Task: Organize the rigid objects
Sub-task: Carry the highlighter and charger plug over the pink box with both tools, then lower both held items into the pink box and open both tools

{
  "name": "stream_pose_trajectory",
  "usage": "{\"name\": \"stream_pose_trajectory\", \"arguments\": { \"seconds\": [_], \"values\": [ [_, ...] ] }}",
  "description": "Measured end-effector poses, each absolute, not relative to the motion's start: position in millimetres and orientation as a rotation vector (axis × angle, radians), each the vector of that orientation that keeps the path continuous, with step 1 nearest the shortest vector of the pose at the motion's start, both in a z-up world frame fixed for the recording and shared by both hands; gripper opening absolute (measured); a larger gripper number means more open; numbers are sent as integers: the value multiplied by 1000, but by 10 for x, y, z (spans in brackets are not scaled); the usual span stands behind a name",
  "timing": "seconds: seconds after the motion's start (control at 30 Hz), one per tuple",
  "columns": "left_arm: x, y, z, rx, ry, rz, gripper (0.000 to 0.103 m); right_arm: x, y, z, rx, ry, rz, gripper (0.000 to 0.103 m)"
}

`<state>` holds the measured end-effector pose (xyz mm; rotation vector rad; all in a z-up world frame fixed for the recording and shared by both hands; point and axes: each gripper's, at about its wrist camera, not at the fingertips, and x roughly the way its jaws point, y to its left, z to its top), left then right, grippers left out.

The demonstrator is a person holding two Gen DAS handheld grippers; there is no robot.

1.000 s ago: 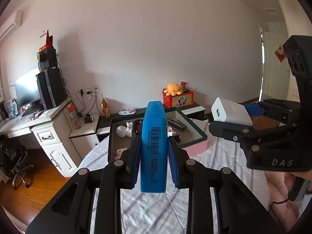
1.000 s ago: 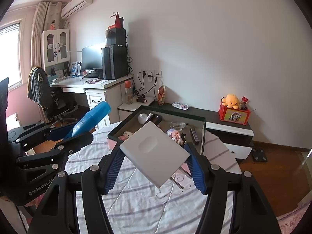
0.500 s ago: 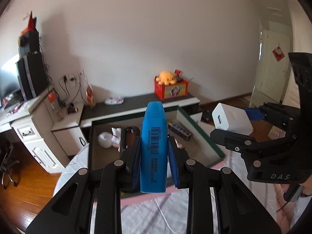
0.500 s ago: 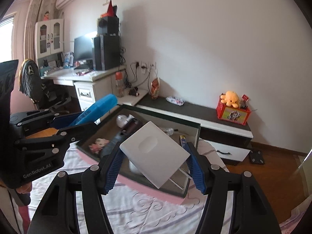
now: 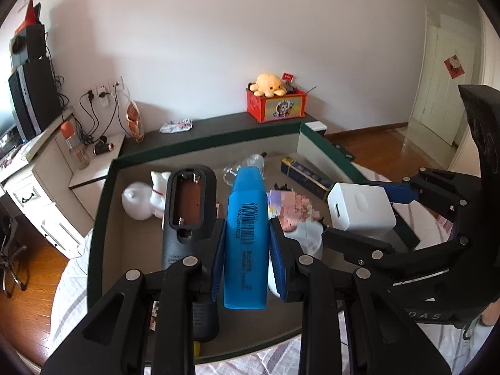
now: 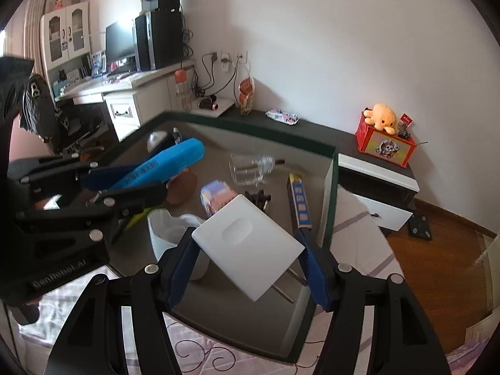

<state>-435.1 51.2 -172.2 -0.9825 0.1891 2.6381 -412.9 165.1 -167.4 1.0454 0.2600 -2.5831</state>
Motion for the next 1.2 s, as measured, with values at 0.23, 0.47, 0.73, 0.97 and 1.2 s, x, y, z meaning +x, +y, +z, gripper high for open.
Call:
{"name": "stream_pose_trajectory", "arguments": {
  "seconds": [0.23,0.47,0.73,0.97,1.2],
  "values": [
    [-4352,476,-1765,-978,175,2633,27,-4085,1573,-1796,1044,319,-2633,65],
    [-4322,448,-1770,-974,209,2664,27,-4092,1567,-1804,1031,292,-2649,65],
    [-4209,398,-1701,-944,250,2733,53,-4013,1557,-1735,996,238,-2653,66],
    [-3958,218,-1496,-874,215,2840,83,-3820,1564,-1444,915,211,-2689,85],
    [-3596,49,-1301,-838,112,2876,99,-3397,1518,-1132,838,240,-2731,103]
  ]
}}
